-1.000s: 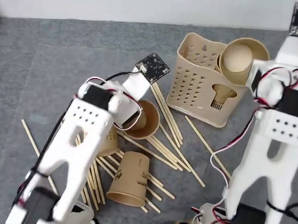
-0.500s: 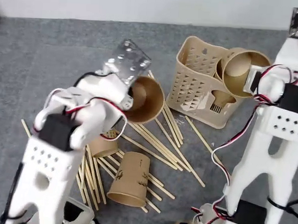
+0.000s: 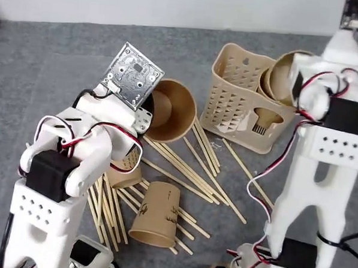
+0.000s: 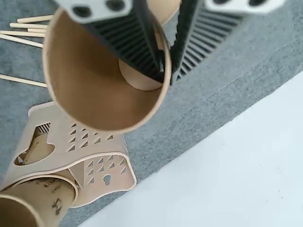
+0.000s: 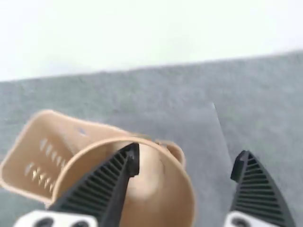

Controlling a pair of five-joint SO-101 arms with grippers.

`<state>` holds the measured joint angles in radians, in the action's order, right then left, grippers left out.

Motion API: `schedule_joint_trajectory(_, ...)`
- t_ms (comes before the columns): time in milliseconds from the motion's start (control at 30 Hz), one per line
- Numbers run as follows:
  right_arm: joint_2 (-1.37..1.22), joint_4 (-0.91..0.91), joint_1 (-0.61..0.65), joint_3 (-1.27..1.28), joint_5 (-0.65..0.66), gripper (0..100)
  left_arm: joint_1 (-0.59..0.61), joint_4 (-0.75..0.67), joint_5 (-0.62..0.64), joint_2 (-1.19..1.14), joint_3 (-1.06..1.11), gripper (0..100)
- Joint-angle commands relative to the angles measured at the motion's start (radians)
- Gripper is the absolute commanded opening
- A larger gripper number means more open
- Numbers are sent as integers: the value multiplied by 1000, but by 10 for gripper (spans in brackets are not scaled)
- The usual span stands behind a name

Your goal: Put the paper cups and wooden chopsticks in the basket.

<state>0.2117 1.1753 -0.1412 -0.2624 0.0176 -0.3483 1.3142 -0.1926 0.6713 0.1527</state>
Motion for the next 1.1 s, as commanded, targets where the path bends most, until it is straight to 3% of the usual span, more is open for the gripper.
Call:
schedule_joint_trajectory(0, -16, -54, 13, -52, -11, 321, -5, -8, 12, 35, -47, 12)
schedule_joint_trajectory(367, -76, 7, 8, -54, -8, 321, -6, -8, 15, 35, -56, 12)
schedule_joint_trajectory(533, 19, 71, 12, -55, 5, 321, -6, -86, 52, 35, -97, 12)
schedule_joint_trajectory(733, 206, 219, -2, -55, 138, 321, -6, -230, 69, 29, -134, 12)
schedule_joint_trajectory(867, 297, 300, -99, -55, 140, 321, -38, -348, 71, 26, -131, 12)
schedule_joint_trajectory(1067, 325, 323, -348, 11, 137, 321, -155, -499, 75, -46, -133, 12)
